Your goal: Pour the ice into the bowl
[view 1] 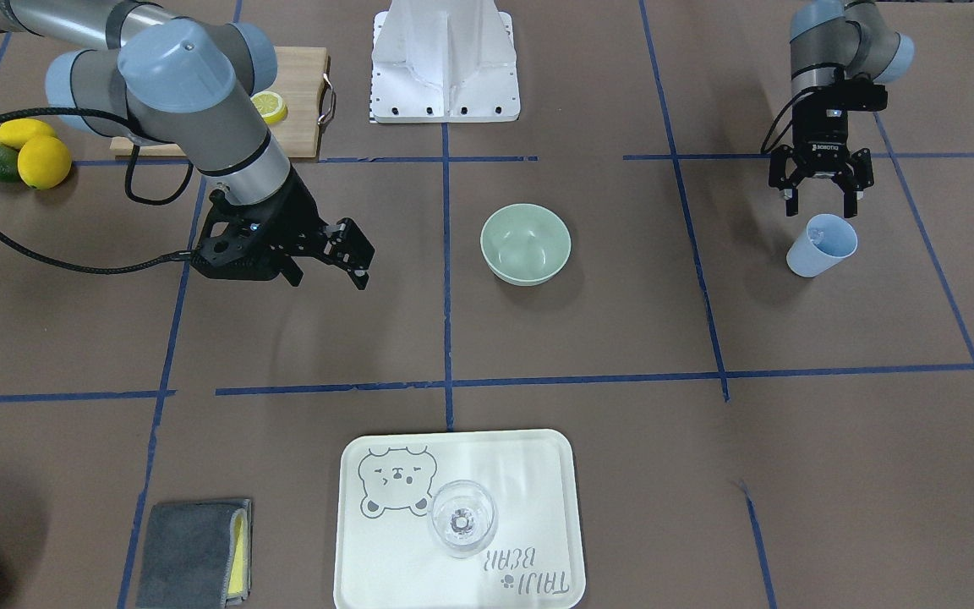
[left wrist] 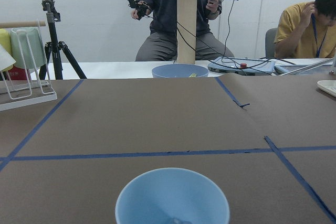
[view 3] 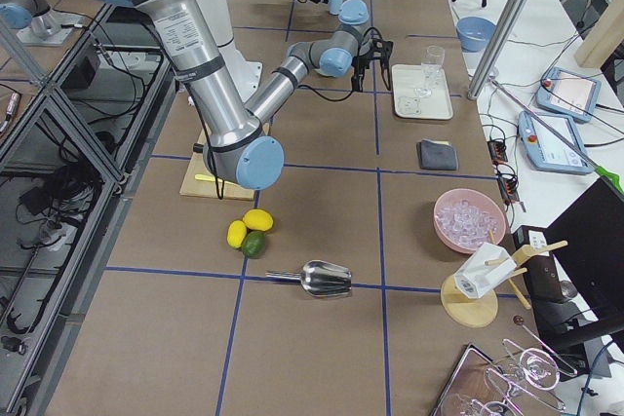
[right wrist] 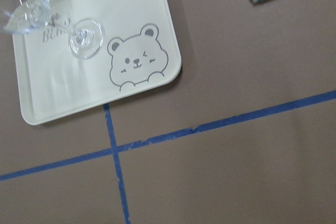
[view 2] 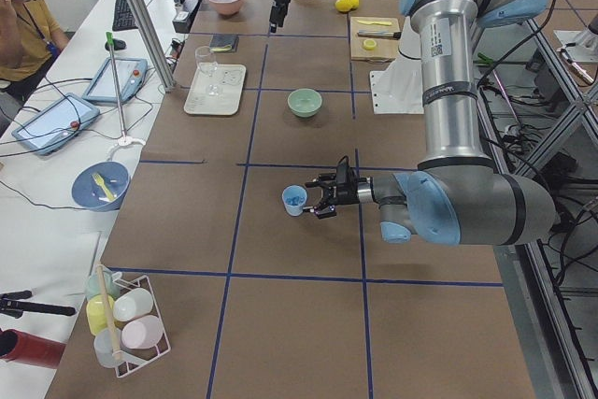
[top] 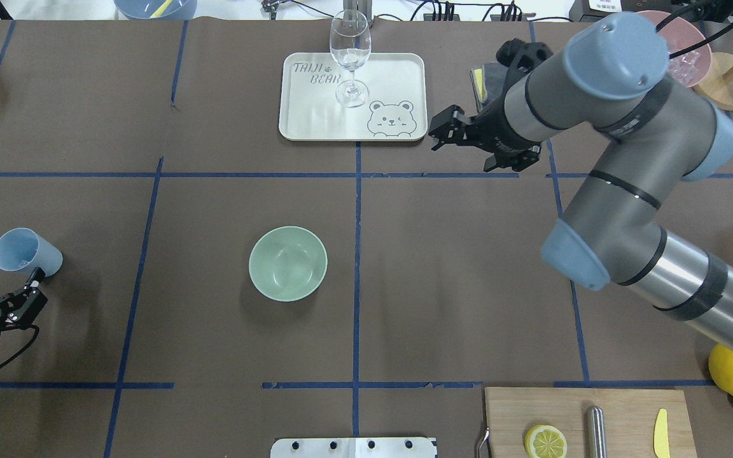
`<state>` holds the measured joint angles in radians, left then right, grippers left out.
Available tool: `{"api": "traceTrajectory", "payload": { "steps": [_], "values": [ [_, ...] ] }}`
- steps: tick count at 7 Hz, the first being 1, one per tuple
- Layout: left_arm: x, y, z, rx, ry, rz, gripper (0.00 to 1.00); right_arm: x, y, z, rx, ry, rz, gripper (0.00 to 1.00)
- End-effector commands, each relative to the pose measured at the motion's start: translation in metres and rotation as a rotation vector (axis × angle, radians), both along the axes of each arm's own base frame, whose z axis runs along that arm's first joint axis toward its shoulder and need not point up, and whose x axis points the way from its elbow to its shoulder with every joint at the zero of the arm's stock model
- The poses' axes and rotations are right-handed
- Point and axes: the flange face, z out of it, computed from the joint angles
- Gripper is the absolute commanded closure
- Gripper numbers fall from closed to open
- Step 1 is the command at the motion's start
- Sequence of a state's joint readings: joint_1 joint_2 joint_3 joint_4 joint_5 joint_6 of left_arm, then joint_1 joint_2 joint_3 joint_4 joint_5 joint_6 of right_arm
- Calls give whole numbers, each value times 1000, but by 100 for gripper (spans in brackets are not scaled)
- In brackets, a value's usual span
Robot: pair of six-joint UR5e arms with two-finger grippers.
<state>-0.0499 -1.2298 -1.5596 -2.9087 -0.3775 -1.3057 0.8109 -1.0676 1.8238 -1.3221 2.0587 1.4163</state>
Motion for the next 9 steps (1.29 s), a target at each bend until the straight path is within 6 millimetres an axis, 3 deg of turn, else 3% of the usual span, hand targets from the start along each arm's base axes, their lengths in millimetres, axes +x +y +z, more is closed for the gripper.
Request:
{"api": "traceTrajectory", "payload": {
  "steps": [1, 2, 3, 5, 7, 9],
  "values": [
    [22, -1, -8, 17, -22, 16, 0, 48, -12, -4, -14, -44, 14, 0],
    [23, -1, -7, 16, -11, 18, 0, 74, -11, -10, -2, -54, 48, 0],
    [22, -1, 5, -2, 6, 41, 0, 98, -7, -1, 1, -51, 72, 0],
    [14, -17, 6, -15, 25, 15, 0, 124, -2, 30, 81, 69, 5, 0],
    [12, -31, 17, -23, 5, -16, 0, 140, 6, 25, 97, 161, -50, 0],
    [30, -36, 18, -23, 11, -19, 0, 141, 8, 24, 100, 160, -50, 0]
  ]
}}
